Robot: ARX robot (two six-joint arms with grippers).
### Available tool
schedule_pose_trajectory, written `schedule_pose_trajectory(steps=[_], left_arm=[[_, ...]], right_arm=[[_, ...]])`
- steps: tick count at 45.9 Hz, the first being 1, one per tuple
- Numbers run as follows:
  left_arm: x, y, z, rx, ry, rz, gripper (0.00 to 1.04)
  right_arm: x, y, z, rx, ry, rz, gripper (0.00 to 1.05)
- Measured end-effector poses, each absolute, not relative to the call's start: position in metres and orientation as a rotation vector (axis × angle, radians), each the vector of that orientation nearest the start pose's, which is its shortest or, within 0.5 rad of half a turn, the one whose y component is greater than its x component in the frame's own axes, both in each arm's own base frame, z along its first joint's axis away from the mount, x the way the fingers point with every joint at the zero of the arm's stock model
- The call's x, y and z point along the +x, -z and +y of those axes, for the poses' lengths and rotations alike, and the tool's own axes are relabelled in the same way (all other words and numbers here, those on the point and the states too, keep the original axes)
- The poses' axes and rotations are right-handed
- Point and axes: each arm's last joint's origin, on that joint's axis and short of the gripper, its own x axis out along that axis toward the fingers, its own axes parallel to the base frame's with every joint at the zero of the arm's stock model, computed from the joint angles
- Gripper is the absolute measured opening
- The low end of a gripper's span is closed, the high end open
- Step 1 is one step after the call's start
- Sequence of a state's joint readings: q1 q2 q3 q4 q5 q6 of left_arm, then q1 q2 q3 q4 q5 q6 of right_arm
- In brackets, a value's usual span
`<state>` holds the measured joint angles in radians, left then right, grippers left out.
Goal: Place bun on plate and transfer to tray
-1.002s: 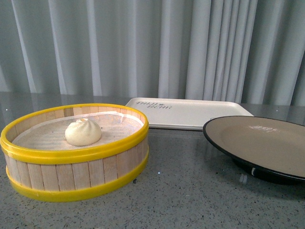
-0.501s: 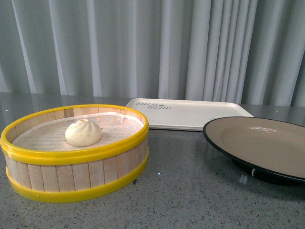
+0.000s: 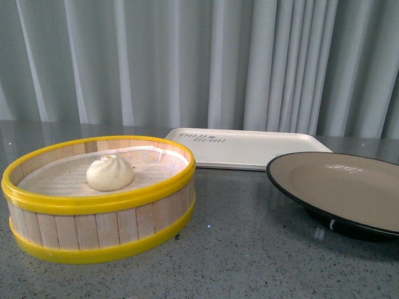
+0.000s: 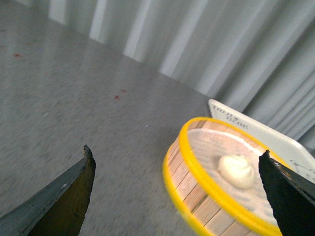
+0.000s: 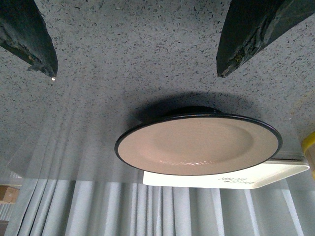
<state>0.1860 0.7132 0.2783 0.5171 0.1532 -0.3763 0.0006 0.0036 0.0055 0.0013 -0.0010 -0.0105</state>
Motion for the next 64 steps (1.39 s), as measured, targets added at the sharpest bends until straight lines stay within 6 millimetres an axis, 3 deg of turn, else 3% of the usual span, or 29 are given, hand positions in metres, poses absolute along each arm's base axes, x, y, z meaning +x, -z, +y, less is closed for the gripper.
schedule_pose_trajectory(steps=[9,20,37,46,64], left_arm=[[0.224,-0.27,0.018,-0.217,0.225,-0.137,0.98],[0.285,-0.297,-0.002,-0.03,0.332,-0.027,0.98],[0.346,-0.301,-0.029,0.125,0.341,0.208,0.98],[0.354,-0.302,-0.029,0.106,0.316,0.272,0.98],[0.348,-0.276,-0.029,-0.001,0.403,0.435,0.98]], right_arm=[[0.098,-0.165,0.0,-0.01,-0.002,-0.003,0.96],[0.098,-0.165,0.0,-0.01,-0.002,-0.003,0.96],[0.098,-0.165,0.0,-0.01,-0.002,-0.003,0.96],[0.098,-0.165,0.0,-0.01,-0.002,-0.003,0.96],[0.098,-0.165,0.0,-0.01,-0.002,-0.003,0.96]])
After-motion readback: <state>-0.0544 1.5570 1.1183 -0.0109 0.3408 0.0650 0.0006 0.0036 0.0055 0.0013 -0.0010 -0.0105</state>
